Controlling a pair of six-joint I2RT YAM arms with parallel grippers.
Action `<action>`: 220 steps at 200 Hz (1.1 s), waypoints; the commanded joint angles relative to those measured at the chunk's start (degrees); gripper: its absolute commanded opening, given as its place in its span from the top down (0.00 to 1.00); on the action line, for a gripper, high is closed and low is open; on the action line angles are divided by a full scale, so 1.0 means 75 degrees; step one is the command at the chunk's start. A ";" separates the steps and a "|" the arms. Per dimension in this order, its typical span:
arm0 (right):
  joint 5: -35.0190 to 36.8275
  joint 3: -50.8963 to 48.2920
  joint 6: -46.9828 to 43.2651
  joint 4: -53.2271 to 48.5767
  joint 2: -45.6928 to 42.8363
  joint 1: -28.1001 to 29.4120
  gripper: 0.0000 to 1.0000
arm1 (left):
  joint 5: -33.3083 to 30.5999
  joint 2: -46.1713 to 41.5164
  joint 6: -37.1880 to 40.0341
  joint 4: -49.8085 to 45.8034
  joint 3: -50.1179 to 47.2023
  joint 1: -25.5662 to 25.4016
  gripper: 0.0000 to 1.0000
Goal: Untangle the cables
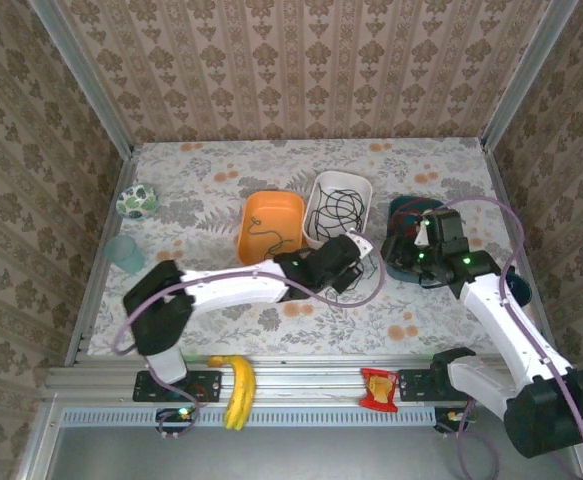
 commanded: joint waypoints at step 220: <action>0.0954 0.1917 -0.1534 -0.1201 0.5327 0.3534 0.40 | -0.5386 -0.1702 -0.3810 -0.0365 -0.1887 0.2253 0.19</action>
